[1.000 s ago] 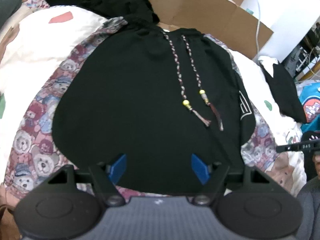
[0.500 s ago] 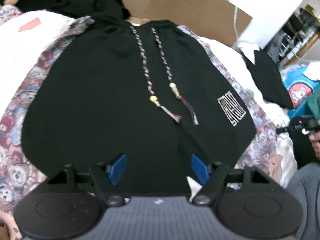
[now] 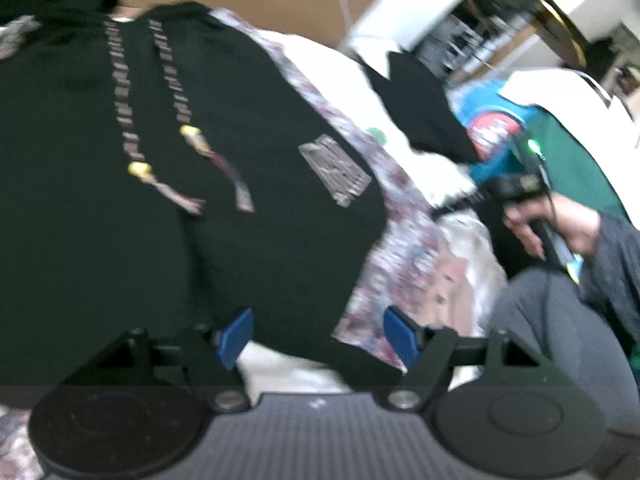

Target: Fold clothes

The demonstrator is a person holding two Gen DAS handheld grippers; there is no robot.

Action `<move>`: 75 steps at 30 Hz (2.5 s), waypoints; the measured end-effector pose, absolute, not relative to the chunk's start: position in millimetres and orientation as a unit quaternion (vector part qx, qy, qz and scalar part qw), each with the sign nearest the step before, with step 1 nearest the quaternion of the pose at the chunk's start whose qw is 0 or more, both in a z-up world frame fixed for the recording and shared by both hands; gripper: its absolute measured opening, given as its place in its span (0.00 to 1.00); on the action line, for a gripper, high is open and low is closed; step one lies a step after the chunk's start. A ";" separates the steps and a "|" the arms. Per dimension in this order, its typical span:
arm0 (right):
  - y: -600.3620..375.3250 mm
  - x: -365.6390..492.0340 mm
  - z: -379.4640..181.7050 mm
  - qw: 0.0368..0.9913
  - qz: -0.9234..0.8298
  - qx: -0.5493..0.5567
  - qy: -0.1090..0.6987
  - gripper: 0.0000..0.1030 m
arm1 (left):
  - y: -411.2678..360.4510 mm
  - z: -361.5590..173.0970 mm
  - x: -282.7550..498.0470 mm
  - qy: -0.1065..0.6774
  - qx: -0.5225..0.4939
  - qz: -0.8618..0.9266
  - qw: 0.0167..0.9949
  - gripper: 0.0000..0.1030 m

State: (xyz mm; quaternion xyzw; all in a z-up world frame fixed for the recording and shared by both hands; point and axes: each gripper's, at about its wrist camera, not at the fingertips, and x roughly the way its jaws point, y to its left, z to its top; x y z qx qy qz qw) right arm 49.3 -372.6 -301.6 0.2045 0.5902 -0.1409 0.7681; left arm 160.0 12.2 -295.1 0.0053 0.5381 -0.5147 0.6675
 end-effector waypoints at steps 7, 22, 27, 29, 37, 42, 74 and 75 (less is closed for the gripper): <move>-372.4 52.0 -311.0 0.757 -0.146 0.218 0.599 0.48 | -17.6 -327.5 154.9 0.594 0.049 -0.497 0.630 0.72; -372.5 46.4 -305.7 0.748 -0.119 0.199 0.622 0.05 | -16.6 -342.2 141.0 0.629 0.073 -0.527 0.566 0.01; -370.2 42.3 -312.0 0.739 -0.117 0.209 0.630 0.06 | -17.4 -342.5 133.4 0.634 0.085 -0.520 0.566 0.01; -373.5 43.3 -311.9 0.737 -0.120 0.217 0.629 0.06 | -17.6 -338.1 133.5 0.637 0.084 -0.517 0.566 0.07; -376.3 44.5 -305.4 0.744 -0.125 0.242 0.611 0.46 | -24.1 -332.2 131.7 0.625 0.059 -0.512 0.587 0.68; -371.8 40.7 -314.7 0.749 -0.107 0.267 0.597 0.43 | -36.2 -346.6 127.7 0.632 0.062 -0.517 0.574 0.39; -376.6 34.2 -269.3 0.786 -0.136 0.191 0.572 0.45 | 26.4 -289.3 151.7 0.612 0.056 -0.478 0.627 0.62; -374.9 36.2 -266.2 0.790 -0.134 0.190 0.567 0.45 | 32.3 -282.1 156.9 0.605 0.053 -0.472 0.639 0.63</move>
